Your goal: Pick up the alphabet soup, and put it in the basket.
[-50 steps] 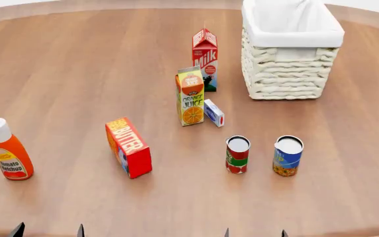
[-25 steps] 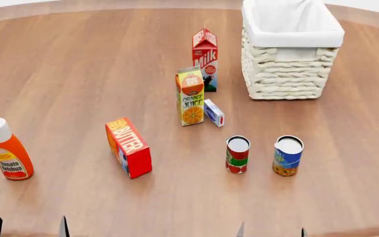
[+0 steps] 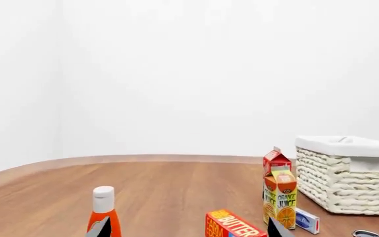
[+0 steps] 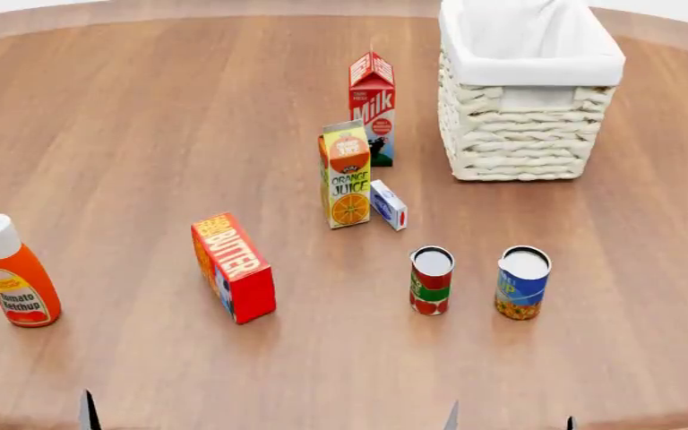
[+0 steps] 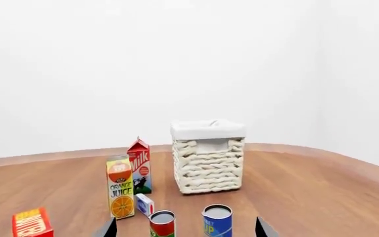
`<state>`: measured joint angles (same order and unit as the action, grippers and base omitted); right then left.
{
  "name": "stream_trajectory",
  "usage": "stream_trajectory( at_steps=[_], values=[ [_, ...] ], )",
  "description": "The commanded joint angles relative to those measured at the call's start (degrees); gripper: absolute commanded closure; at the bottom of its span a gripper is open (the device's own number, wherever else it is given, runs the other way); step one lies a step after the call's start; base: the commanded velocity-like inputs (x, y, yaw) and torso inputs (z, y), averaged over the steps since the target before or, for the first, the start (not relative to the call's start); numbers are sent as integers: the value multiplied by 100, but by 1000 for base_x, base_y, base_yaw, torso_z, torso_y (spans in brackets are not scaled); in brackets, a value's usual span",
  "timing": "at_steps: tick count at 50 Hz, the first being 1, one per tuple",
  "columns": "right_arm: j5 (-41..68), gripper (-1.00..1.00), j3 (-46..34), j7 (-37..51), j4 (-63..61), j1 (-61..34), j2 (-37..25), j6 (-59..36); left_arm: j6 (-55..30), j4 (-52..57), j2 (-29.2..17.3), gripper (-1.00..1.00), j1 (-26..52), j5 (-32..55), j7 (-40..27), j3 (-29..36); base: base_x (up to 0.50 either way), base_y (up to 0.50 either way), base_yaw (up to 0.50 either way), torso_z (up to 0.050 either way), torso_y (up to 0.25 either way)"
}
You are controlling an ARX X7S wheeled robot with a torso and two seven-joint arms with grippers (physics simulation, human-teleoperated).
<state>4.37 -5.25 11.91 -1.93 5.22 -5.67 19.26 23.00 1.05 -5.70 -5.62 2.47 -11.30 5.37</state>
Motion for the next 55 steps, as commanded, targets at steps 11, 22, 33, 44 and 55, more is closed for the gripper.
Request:
stream_trajectory(
  at_steps=[11, 22, 33, 44, 55],
  values=[
    [206, -100, -88, 112, 9, 117, -128, 512, 568, -12, -129, -100, -121, 59, -164, 124, 0, -21, 0, 0, 0],
    [252, -100, -161, 156, 22, 87, -187, 476, 559, -7, -181, -100, -111, 99, -232, 179, 0, -104, 0, 0, 0],
    [307, -100, -197, 220, 48, 41, -236, 434, 525, 1, -229, -100, -99, 116, -294, 238, 0, -170, 0, 0, 0],
    [327, -100, -246, 280, 53, 23, -277, 419, 514, 16, -274, -100, -96, 147, -356, 280, 0, -170, 0, 0, 0],
    [376, -100, -281, 329, 57, 10, -316, 417, 526, 5, -312, -100, -85, 164, -408, 329, 0, -171, 0, 0, 0]
  ],
)
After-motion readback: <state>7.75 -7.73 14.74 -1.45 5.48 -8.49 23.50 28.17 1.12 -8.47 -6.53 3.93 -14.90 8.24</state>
